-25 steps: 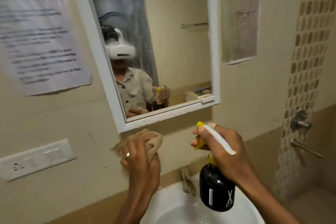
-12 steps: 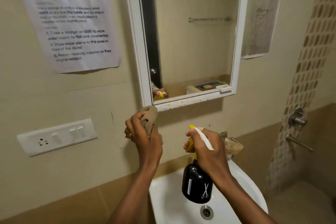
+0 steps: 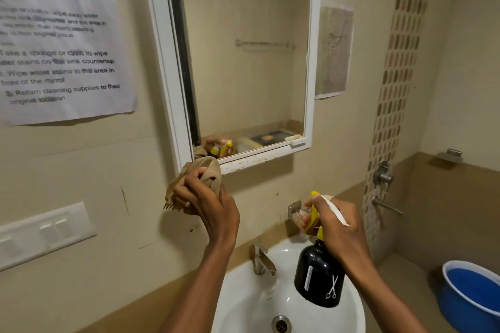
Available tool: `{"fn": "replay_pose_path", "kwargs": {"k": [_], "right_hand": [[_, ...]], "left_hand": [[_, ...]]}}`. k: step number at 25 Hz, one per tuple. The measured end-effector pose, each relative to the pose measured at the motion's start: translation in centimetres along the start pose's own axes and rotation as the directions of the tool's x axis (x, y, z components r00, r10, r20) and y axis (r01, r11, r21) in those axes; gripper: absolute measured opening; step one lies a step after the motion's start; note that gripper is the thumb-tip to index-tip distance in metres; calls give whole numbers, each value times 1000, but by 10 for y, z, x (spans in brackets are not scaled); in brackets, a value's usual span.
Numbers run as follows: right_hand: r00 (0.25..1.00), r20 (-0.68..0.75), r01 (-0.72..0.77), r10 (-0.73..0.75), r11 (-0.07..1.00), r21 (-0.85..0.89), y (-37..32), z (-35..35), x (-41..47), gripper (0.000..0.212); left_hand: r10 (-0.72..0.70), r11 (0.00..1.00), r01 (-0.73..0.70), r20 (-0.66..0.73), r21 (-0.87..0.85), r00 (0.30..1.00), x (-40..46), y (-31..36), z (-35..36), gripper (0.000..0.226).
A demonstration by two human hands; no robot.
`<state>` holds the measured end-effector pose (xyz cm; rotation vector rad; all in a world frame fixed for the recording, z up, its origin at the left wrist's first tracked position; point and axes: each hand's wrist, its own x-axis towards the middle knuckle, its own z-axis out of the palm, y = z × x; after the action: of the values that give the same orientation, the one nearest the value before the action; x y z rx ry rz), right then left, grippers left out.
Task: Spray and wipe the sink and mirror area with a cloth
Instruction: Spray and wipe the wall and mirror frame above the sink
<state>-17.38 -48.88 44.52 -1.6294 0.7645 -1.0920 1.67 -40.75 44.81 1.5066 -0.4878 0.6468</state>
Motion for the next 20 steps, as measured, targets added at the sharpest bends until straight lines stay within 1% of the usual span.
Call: {"fn": "replay_pose_path", "kwargs": {"k": [5, 8, 11, 14, 17, 20], "right_hand": [[999, -25, 20, -20, 1000, -9, -1, -20, 7, 39], [999, -22, 26, -26, 999, 29, -5, -29, 14, 37], [999, -15, 36, -35, 999, 33, -5, -39, 22, 34], [998, -27, 58, -57, 998, 28, -2, -58, 28, 37], [997, -45, 57, -56, 998, 35, -4, -82, 29, 35], [997, -78, 33, -29, 998, 59, -2, -102, 30, 32]], "left_hand": [[-88, 993, 78, -118, -86, 989, 1, 5, 38, 47], [-94, 991, 79, -140, -108, 986, -7, 8, 60, 49], [-58, 993, 49, -77, -112, 995, -20, 10, 89, 49], [-30, 996, 31, 4, -80, 1000, -32, 11, 123, 46], [5, 1000, -4, 76, -14, 997, -43, 17, 151, 42], [-10, 997, -6, 183, 83, 983, -49, 25, 169, 48]]}}
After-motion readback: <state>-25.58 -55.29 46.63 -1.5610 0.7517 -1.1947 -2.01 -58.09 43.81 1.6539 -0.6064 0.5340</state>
